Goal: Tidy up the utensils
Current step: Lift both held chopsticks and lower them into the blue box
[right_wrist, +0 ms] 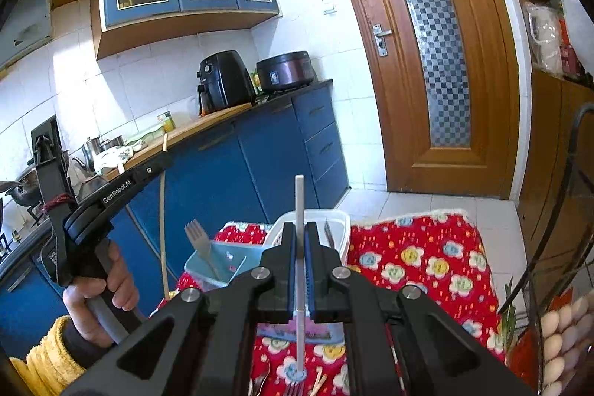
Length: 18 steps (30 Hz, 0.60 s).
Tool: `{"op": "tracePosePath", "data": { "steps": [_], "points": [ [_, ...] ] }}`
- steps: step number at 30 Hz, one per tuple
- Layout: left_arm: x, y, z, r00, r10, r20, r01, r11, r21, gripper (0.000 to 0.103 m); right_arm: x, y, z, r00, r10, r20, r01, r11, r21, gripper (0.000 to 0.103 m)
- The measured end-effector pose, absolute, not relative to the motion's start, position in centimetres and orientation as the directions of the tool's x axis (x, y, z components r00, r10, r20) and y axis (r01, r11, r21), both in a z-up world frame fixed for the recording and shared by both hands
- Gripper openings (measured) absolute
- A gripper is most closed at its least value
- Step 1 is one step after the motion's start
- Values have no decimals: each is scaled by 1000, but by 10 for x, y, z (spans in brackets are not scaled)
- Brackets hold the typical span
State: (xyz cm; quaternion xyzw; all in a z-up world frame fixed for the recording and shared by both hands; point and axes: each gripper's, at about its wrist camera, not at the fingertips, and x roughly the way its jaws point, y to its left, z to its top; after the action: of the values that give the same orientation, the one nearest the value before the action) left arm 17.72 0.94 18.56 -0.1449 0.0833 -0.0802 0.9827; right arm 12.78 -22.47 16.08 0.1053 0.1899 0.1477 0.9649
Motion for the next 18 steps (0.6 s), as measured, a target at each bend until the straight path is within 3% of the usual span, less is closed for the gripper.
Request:
{"op": "tracePosePath", "data": {
  "steps": [10,18],
  "points": [
    [207,4,178,993,-105,-59,84,957,-278,4,156,-217,178,905,310,-290,-251,942,223,6],
    [218,2,150,997,-41,-60,25,967,-255,4,177,-210,166,910,289,-297,-238,951,195,6]
  ]
}}
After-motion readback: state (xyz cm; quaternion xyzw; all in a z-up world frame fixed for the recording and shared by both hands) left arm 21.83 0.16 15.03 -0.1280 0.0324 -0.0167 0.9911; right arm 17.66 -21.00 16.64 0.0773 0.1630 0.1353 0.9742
